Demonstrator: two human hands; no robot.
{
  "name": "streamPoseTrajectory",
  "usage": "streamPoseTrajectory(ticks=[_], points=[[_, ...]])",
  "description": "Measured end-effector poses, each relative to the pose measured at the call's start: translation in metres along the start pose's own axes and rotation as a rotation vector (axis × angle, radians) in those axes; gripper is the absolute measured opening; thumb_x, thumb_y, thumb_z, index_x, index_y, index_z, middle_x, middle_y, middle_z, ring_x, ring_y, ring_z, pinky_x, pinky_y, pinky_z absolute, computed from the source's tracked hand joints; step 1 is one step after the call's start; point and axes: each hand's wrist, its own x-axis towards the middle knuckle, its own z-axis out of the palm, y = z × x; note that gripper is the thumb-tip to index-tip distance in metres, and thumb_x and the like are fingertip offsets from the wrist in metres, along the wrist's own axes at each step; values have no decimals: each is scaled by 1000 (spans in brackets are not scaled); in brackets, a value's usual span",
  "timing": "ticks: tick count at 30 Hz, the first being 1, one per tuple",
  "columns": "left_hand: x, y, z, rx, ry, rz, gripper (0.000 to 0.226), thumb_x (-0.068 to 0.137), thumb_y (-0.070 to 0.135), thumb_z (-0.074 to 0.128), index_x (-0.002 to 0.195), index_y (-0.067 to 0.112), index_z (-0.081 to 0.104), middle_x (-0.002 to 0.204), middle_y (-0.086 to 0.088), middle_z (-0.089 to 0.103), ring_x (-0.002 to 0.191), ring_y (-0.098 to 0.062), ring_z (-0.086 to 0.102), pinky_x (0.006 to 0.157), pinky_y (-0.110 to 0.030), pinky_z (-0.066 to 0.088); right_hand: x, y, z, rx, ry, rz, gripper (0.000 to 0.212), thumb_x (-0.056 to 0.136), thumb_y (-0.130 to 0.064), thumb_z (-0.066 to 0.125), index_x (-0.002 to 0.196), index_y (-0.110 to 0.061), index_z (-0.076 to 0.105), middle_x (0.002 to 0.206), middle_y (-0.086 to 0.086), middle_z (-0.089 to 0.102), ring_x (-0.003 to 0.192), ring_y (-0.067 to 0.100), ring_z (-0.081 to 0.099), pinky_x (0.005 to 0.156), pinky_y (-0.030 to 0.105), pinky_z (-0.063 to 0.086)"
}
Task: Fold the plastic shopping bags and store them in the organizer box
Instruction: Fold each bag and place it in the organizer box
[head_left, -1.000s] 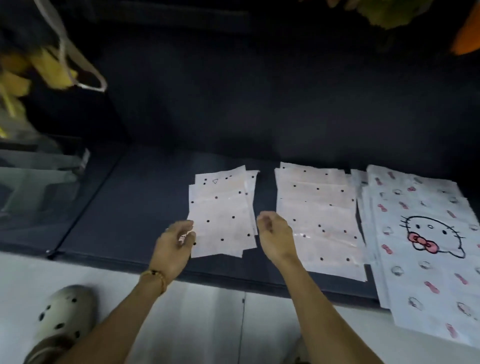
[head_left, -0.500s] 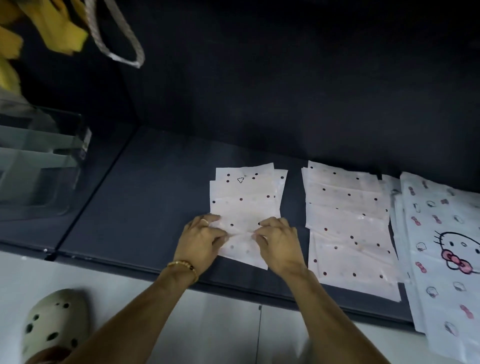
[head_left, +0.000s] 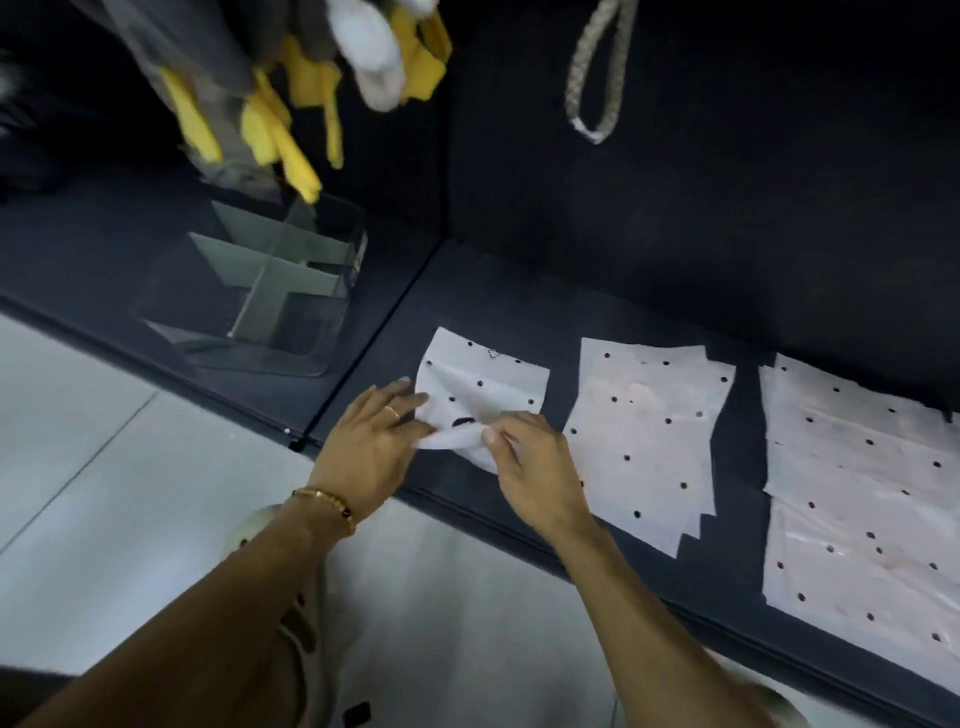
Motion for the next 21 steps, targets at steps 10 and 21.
streamPoseTrajectory(ticks=[10, 21], points=[[-18, -15, 14, -326, -183, -286, 20, 98, 28, 43, 104, 15, 58, 99, -6, 61, 91, -29, 58, 79, -37, 47, 12, 18, 11, -367, -348, -26, 77, 81, -46, 65, 148, -29, 31, 153, -11, 33, 143, 10, 25, 117, 35, 20], [2, -23, 22, -711, -135, -651, 14, 91, 18, 63, 102, 10, 68, 87, 2, 69, 80, -18, 64, 73, -24, 52, 22, 29, 4, 187, -103, 389, 9, 85, -34, 66, 82, -25, 66, 75, -19, 69, 71, 1, 64, 61, 21, 50]])
